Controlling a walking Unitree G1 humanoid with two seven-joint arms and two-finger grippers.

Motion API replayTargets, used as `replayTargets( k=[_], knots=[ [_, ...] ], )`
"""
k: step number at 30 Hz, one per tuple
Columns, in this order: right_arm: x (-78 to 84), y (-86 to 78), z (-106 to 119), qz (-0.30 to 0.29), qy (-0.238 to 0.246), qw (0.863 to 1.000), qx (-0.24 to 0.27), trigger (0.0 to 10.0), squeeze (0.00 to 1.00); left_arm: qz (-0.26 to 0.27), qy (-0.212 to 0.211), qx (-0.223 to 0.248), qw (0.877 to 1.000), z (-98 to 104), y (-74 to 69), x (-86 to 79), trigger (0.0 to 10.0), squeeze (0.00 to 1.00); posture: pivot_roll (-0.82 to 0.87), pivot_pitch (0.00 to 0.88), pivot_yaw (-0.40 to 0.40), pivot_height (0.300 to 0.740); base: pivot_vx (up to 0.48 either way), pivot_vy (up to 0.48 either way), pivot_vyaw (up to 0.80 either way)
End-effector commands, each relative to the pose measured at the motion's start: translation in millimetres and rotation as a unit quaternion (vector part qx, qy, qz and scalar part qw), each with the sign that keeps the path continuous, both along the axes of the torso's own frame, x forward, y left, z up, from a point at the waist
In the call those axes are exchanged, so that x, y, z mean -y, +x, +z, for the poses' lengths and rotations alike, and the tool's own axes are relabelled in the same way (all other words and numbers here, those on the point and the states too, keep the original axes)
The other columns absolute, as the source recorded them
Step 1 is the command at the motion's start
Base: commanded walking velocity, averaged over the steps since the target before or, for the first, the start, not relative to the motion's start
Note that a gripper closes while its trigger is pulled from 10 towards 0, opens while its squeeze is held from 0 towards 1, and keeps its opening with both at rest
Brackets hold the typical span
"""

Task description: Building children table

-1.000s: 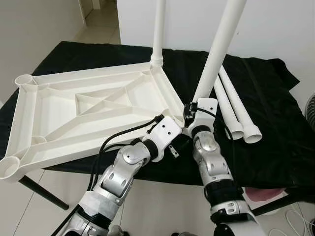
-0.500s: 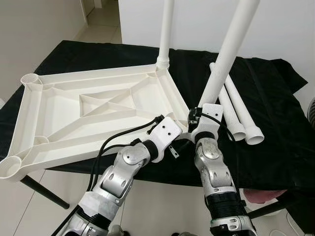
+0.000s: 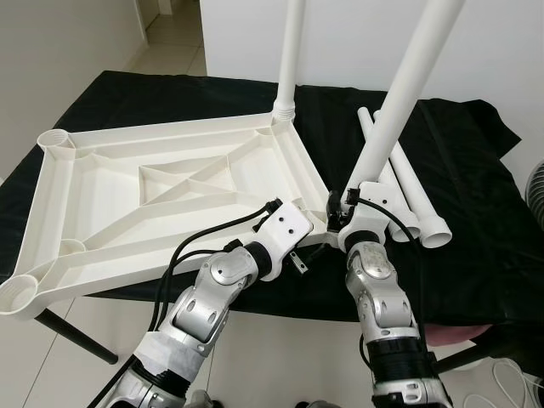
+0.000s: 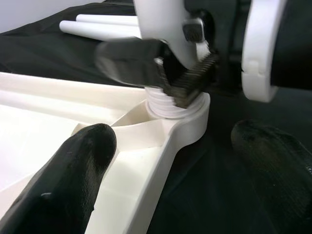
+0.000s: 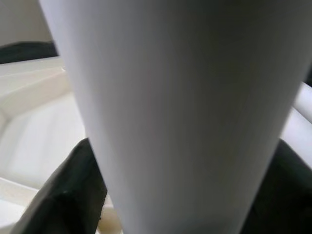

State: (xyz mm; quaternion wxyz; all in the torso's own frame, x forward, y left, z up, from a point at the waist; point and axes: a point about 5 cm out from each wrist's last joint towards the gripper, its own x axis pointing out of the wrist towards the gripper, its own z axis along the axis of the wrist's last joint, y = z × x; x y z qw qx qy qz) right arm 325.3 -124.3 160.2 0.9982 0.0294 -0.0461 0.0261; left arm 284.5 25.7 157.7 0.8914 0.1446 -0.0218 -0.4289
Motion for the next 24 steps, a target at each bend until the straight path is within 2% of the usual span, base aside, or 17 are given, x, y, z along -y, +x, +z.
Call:
replayTargets(
  k=[1,2,3,4,8,11,14,15,18,20,22,24],
  knots=[
    [-3.5,2.2,0,0.031,0.007,0.999,0.001,10.0,1.0,0.003,0.008,-0.003,1.0,-2,0.7,0.3,10.0,0.0,-0.11,0.067,-0.002,0.74,0.0,0.0,0.0],
    [-1.2,3.9,4,0.048,0.005,0.999,0.008,10.0,0.62,0.003,0.008,-0.003,1.0,-3,0.7,0.0,10.0,0.0,-0.11,0.066,-0.001,0.74,0.0,0.0,0.0],
    [0.4,5.0,7,0.068,0.003,0.998,0.016,10.0,0.0,0.003,0.009,-0.004,1.0,-3,0.6,-0.2,10.0,0.0,-0.11,0.066,-0.001,0.74,0.0,0.0,0.0],
    [0.4,5.0,7,0.068,0.003,0.998,0.016,10.0,0.0,0.003,0.009,-0.004,1.0,-3,0.6,-0.2,10.0,0.0,-0.11,0.066,-0.001,0.74,0.0,0.0,0.0],
    [4.9,7.5,12,0.155,-0.022,0.987,0.023,10.0,0.0,0.002,0.01,-0.003,1.0,-2,1.3,0.1,10.0,0.0,-0.11,0.064,-0.001,0.74,0.0,0.0,0.0],
    [6.5,8.0,12,0.177,-0.035,0.983,0.023,10.0,0.0,0.002,0.01,-0.003,1.0,-2,1.5,-0.1,10.0,0.0,-0.11,0.064,-0.001,0.74,0.0,0.0,0.0],
    [13.3,11.0,11,0.227,-0.065,0.972,0.01,10.0,0.0,0.003,0.012,-0.005,1.0,-4,1.8,-0.9,10.0,0.0,-0.11,0.059,0.0,0.74,0.0,0.0,0.0],
    [13.3,11.0,11,0.227,-0.065,0.972,0.01,10.0,0.0,0.003,0.012,-0.005,1.0,-4,1.8,-0.9,10.0,0.0,-0.11,0.059,0.0,0.74,0.0,0.0,0.0],
    [21.9,16.2,9,0.263,-0.095,0.96,0.003,10.0,0.0,0.006,0.013,-0.011,1.0,-9,2.4,-2.1,10.0,0.0,-0.11,0.056,0.001,0.74,0.0,0.0,0.0],
    [21.9,16.2,9,0.263,-0.095,0.96,0.003,10.0,0.0,0.006,0.013,-0.011,1.0,-9,2.4,-2.1,10.0,0.0,-0.11,0.056,0.001,0.74,0.0,0.0,0.0],
    [27.4,18.5,4,0.292,-0.117,0.949,-0.007,10.0,0.0,0.008,0.014,-0.016,1.0,-12,2.4,-3.6,10.0,0.0,-0.11,0.051,0.001,0.74,0.0,0.0,0.0],
    [27.4,18.5,4,0.292,-0.117,0.949,-0.007,10.0,0.0,0.008,0.014,-0.016,1.0,-12,2.4,-3.6,10.0,0.0,-0.11,0.051,0.001,0.74,0.0,0.0,0.0]
  ],
)
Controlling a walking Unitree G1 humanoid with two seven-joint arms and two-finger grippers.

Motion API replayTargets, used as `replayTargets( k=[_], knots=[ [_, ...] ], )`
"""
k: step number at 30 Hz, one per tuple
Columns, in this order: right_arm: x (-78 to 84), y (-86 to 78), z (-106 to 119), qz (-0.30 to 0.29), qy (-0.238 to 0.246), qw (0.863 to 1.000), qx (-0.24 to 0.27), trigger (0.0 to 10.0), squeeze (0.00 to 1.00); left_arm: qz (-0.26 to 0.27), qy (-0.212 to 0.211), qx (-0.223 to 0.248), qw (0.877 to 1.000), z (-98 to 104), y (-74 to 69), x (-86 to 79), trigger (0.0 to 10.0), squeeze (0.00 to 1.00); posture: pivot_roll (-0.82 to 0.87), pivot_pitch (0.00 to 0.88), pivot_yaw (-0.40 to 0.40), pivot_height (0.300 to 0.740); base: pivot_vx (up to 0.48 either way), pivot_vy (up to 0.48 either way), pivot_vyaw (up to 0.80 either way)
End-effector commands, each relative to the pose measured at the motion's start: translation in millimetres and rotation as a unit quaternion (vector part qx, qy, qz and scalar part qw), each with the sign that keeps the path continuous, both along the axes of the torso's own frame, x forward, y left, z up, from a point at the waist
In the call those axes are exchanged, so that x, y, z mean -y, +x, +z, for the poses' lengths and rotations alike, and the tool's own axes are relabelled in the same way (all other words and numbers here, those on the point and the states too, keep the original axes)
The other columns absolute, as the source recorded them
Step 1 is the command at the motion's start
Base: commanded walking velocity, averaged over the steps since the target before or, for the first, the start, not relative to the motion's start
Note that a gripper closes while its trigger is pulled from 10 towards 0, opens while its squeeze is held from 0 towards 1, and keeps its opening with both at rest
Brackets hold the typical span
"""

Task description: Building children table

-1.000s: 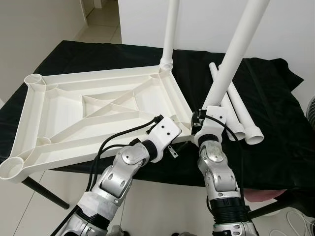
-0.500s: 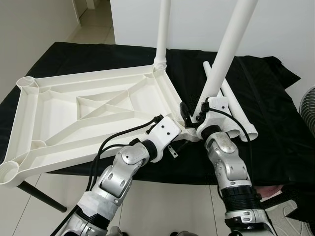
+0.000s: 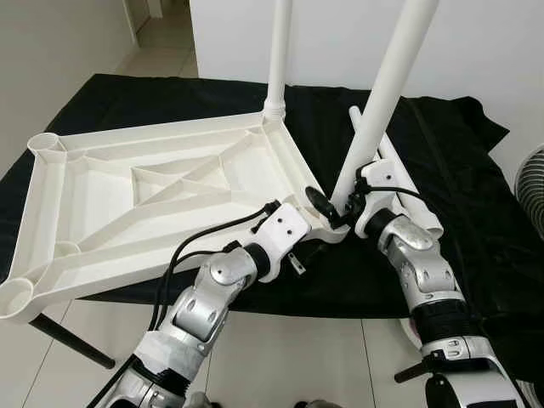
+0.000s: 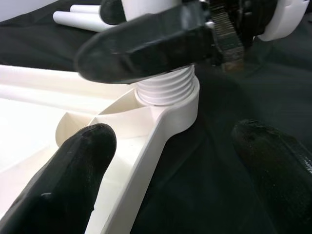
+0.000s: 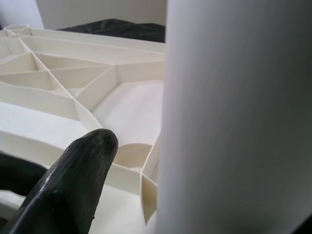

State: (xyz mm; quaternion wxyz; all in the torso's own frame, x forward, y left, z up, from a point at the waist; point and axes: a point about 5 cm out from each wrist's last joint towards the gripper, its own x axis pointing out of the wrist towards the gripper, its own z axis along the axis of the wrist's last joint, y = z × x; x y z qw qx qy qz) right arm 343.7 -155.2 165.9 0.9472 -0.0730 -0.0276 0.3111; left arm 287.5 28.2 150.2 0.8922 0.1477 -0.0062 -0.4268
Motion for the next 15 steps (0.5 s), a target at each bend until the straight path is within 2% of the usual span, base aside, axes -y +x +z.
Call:
replayTargets(
  k=[1,4,5,7,8,9,15],
  knots=[
    [0.2,1.1,-6,0.028,-0.017,0.999,-0.011,9.8,0.0,0.004,0.007,-0.004,1.0,-5,-0.9,-2.9,10.0,0.0,-0.11,0.049,0.003,0.74,0.0,0.0,0.0],
    [1.8,1.6,-7,0.033,-0.021,0.999,-0.013,9.8,0.0,0.004,0.008,-0.004,1.0,-5,-1.0,-3.6,10.0,0.0,-0.11,0.049,0.003,0.74,0.0,0.0,0.0],
    [3.1,1.8,-8,0.04,-0.023,0.999,-0.015,9.2,0.0,0.004,0.009,-0.004,1.0,-5,-1.1,-4.2,10.0,0.0,-0.11,0.049,0.003,0.74,0.0,0.0,0.0],
    [3.1,1.8,-8,0.04,-0.023,0.999,-0.015,9.2,0.0,0.004,0.009,-0.004,1.0,-5,-1.1,-4.2,10.0,0.0,-0.11,0.049,0.003,0.74,0.0,0.0,0.0],
    [4.1,1.7,-9,0.047,-0.022,0.998,-0.02,2.0,0.0,0.004,0.01,-0.003,1.0,-5,-1.2,-4.9,10.0,0.0,-0.11,0.049,0.003,0.74,0.0,0.0,0.0],
    [5.5,1.7,-10,0.054,-0.021,0.998,-0.024,0.0,0.0,0.005,0.01,-0.002,1.0,-4,-0.9,-5.7,10.0,0.0,-0.11,0.049,0.003,0.74,0.0,0.0,0.0],
    [6.8,0.6,-18,0.058,-0.004,0.998,-0.035,0.0,0.0,0.008,0.011,0.001,1.0,-3,0.4,-7.5,10.0,0.0,-0.11,0.044,0.001,0.74,0.0,0.0,0.0]
  ],
)
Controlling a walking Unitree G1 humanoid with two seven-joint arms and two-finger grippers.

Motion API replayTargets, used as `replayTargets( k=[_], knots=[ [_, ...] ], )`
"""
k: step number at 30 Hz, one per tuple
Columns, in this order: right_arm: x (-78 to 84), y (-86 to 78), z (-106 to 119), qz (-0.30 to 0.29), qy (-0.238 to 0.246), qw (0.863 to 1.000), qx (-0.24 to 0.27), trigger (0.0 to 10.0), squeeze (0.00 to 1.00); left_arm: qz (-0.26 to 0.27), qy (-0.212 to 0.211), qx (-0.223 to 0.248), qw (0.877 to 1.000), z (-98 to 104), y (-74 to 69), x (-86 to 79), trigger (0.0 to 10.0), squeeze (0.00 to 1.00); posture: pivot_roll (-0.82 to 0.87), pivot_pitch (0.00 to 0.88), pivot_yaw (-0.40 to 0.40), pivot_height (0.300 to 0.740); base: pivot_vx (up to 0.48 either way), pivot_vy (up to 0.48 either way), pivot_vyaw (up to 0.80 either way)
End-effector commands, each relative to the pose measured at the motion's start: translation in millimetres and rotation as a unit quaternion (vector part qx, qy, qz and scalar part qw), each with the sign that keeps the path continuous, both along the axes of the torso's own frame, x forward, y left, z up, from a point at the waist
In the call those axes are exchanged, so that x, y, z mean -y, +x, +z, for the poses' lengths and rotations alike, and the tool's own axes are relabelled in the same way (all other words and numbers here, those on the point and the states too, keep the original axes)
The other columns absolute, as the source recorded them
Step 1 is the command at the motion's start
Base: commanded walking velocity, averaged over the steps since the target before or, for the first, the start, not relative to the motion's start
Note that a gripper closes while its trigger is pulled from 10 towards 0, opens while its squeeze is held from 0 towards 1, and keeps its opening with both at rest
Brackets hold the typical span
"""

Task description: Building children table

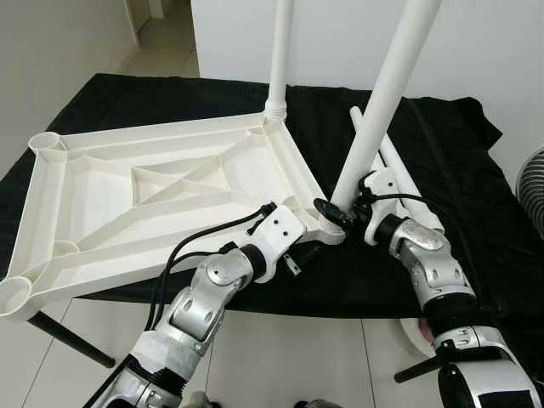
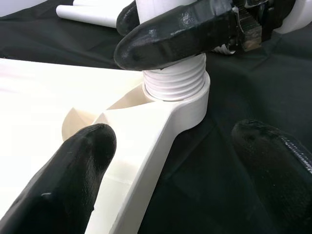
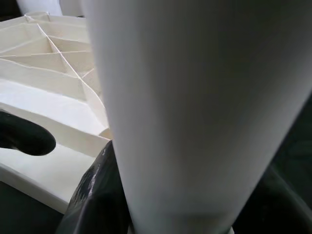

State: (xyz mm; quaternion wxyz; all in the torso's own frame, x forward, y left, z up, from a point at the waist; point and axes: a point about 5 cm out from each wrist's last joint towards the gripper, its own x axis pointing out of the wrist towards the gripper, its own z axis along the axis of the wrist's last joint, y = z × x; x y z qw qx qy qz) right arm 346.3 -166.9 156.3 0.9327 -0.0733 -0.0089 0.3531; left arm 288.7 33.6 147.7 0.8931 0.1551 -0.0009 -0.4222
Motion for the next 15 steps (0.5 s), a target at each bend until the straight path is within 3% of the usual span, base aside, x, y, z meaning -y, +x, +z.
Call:
replayTargets(
  k=[1,4,5,6,15],
  knots=[
    [-5.7,-2.1,-9,0.012,0.01,1.0,-0.018,0.0,0.0,0.003,0.002,0.002,1.0,0,-0.5,-2.3,10.0,0.0,-0.11,0.044,0.001,0.74,0.0,0.0,0.0],
    [-6.6,-2.4,-10,0.008,0.01,1.0,-0.016,0.0,0.0,0.003,0.002,0.002,1.0,0,-0.4,-2.4,10.0,0.0,-0.11,0.044,0.001,0.74,0.0,0.0,0.0],
    [-7.1,-1.7,-12,-0.011,0.009,1.0,-0.017,4.4,0.0,0.003,0.001,0.002,1.0,0,-0.6,-2.4,10.0,0.0,-0.1,0.042,-0.002,0.74,0.0,0.0,0.0],
    [-9.1,-2.3,-13,-0.025,0.011,0.999,-0.02,10.0,0.0,0.003,0.002,0.002,1.0,0,-0.9,-2.5,10.0,0.0,-0.1,0.04,-0.004,0.74,0.0,0.0,0.0],
    [-22.3,-8.5,-9,-0.114,0.041,0.993,-0.005,10.0,0.0,0.006,0.003,0.004,1.0,-1,-0.3,-5.4,10.0,0.0,-0.1,0.037,-0.006,0.74,0.0,0.0,0.0]
  ],
)
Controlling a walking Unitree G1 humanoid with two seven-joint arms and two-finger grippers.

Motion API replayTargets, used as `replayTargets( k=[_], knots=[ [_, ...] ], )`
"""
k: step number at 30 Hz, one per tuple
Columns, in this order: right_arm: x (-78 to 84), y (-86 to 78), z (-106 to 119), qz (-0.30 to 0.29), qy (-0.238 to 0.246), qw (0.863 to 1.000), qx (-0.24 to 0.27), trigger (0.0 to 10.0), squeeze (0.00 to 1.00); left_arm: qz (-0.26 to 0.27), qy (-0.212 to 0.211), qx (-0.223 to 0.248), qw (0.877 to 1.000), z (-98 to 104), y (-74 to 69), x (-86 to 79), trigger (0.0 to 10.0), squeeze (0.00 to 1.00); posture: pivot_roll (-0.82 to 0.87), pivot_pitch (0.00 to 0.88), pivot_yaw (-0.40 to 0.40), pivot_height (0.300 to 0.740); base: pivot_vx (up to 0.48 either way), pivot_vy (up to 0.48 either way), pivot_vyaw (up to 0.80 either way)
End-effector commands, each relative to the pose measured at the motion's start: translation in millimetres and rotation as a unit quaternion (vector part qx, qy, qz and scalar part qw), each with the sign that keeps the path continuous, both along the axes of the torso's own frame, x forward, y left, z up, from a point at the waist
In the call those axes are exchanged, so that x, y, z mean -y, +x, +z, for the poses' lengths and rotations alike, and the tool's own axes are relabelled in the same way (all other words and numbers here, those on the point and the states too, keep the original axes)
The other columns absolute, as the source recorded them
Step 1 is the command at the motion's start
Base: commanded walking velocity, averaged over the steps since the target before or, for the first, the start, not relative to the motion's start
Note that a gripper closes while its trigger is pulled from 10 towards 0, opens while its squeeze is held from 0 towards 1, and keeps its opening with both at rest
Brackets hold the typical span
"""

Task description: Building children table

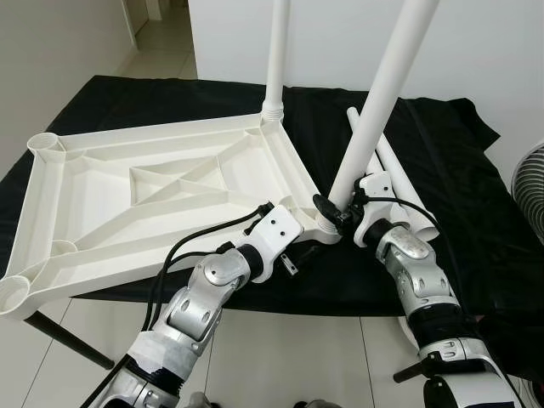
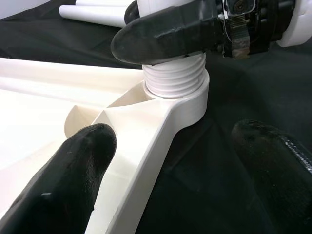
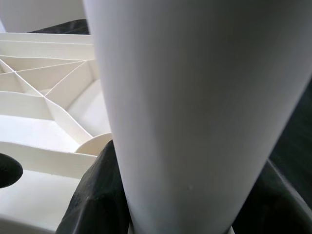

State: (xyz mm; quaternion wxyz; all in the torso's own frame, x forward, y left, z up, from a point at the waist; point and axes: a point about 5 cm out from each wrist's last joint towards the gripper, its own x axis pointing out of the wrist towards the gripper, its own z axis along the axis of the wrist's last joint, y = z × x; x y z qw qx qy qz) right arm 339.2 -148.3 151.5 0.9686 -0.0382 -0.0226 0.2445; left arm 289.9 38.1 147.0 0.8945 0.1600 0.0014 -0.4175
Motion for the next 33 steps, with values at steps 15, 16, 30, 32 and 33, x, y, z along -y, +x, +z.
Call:
replayTargets(
  k=[15,16,30,32,33],
  knots=[
    [-37.6,-22.2,-7,-0.231,0.056,0.971,-0.026,10.0,0.0,0.003,-0.001,0.006,1.0,2,0.6,-1.7,10.0,0.0,-0.11,0.037,-0.003,0.74,0.0,0.0,0.0],
    [-37.1,-22.3,-5,-0.236,0.056,0.97,-0.027,10.0,0.0,0.003,-0.001,0.005,1.0,2,0.4,-1.9,10.0,0.0,-0.11,0.037,-0.003,0.74,0.0,0.0,0.0],
    [-38.2,-15.8,5,-0.106,0.055,0.993,-0.018,10.0,1.0,0.006,-0.004,0.007,1.0,3,1.5,-1.1,10.0,0.0,-0.11,0.046,-0.007,0.74,0.0,0.0,0.0],
    [-37.1,-15.3,4,-0.078,0.046,0.996,-0.019,10.0,0.43,0.006,-0.005,0.007,1.0,3,1.7,-0.3,10.0,0.0,-0.11,0.048,-0.005,0.74,0.0,0.0,0.0],
    [-33.8,-14.3,2,-0.045,0.037,0.998,-0.025,10.0,0.0,0.005,-0.006,0.008,1.0,4,2.0,0.8,10.0,0.0,-0.11,0.05,-0.006,0.74,0.0,0.0,0.0]
  ],
)
